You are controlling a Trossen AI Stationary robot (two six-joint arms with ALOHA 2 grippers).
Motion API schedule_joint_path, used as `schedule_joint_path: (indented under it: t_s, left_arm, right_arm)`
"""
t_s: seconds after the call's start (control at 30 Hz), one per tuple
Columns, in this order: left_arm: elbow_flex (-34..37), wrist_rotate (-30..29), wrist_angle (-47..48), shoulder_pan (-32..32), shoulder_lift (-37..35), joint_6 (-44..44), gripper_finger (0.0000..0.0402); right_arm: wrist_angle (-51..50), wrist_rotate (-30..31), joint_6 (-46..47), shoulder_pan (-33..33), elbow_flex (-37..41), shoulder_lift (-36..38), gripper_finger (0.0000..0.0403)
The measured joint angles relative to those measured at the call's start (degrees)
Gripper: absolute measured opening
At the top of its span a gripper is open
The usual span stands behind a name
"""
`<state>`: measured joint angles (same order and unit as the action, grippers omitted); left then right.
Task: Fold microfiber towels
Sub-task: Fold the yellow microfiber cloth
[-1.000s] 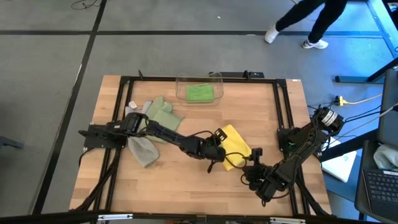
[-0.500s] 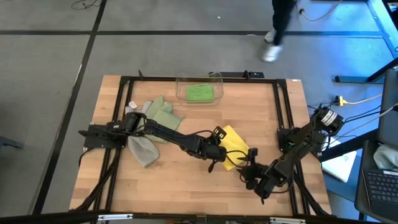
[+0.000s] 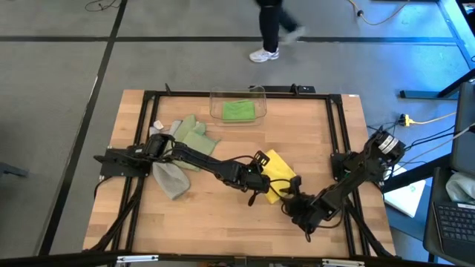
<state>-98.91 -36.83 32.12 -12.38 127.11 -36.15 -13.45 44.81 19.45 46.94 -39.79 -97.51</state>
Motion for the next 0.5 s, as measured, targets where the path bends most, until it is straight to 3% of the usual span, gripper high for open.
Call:
schedule_joint_path:
  t_s: [0.5]
  left_arm:
    - [0.0, 1.4, 0.0, 0.0, 0.0, 0.5, 0.0]
  right_arm:
    - [0.3, 2.1, -0.5, -0.1, -1.5, -1.9, 0.018]
